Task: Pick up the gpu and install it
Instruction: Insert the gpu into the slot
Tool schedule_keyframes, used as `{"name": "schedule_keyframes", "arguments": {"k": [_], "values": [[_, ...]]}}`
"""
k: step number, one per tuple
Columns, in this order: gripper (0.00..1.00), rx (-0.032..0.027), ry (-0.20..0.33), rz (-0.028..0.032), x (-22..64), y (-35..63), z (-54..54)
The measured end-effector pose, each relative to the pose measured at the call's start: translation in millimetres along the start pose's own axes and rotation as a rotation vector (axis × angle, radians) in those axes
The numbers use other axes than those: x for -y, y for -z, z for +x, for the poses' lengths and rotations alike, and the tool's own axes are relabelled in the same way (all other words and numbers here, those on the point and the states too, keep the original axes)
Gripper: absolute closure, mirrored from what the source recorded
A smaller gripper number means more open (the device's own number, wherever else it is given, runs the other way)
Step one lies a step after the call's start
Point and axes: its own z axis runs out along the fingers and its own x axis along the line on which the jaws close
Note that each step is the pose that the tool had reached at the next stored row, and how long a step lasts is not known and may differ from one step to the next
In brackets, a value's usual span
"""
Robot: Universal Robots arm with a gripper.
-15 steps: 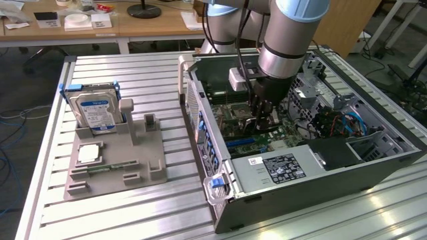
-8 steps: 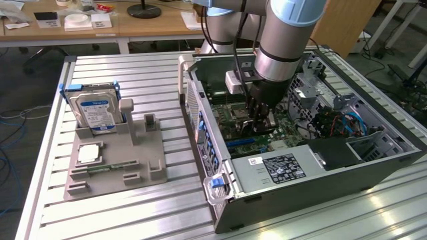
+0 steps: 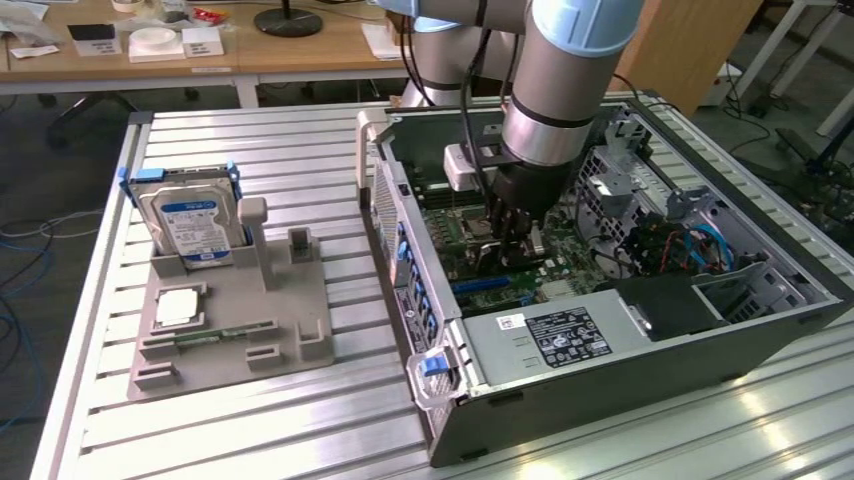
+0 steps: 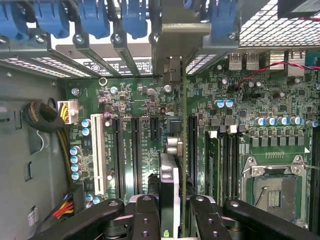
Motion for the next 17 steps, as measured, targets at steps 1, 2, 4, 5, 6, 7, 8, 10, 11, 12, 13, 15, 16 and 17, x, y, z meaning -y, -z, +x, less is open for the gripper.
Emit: {"name": "schedule_keyframes", "arguments": {"k": [1, 2, 4, 5, 6, 7, 8, 10, 11, 12, 13, 15, 16, 17], "values": [[0.72, 0.0, 0.0, 0.0, 0.0, 0.0, 0.0], [0.72, 0.0, 0.0, 0.0, 0.0, 0.0, 0.0], [0.72, 0.0002, 0.0, 0.0001, -0.1, -0.1, 0.0], [0.72, 0.0002, 0.0, 0.0001, -0.1, -0.1, 0.0], [0.72, 0.0003, 0.0, 0.0002, 0.0, -0.4, 0.0], [0.72, 0.0006, 0.0, 0.0003, 0.0, -1.0, -0.1], [0.72, 0.0004, 0.0, 0.0002, 0.0, -1.5, 0.0], [0.72, 0.0003, 0.0, 0.0001, -0.1, -2.7, 0.0], [0.72, 0.0003, 0.0, 0.0002, -0.1, -3.4, 0.0], [0.72, 0.0002, 0.0, 0.0001, -0.1, -4.1, 0.0], [0.72, 0.0002, 0.0, 0.0001, -0.1, -4.9, 0.1], [0.72, 0.0001, 0.0, 0.0001, -0.2, -6.7, 0.1], [0.72, 0.0002, 0.0, 0.0001, -0.2, -7.5, 0.1], [0.72, 0.0002, 0.0, 0.0001, -0.2, -8.3, 0.1]]}}
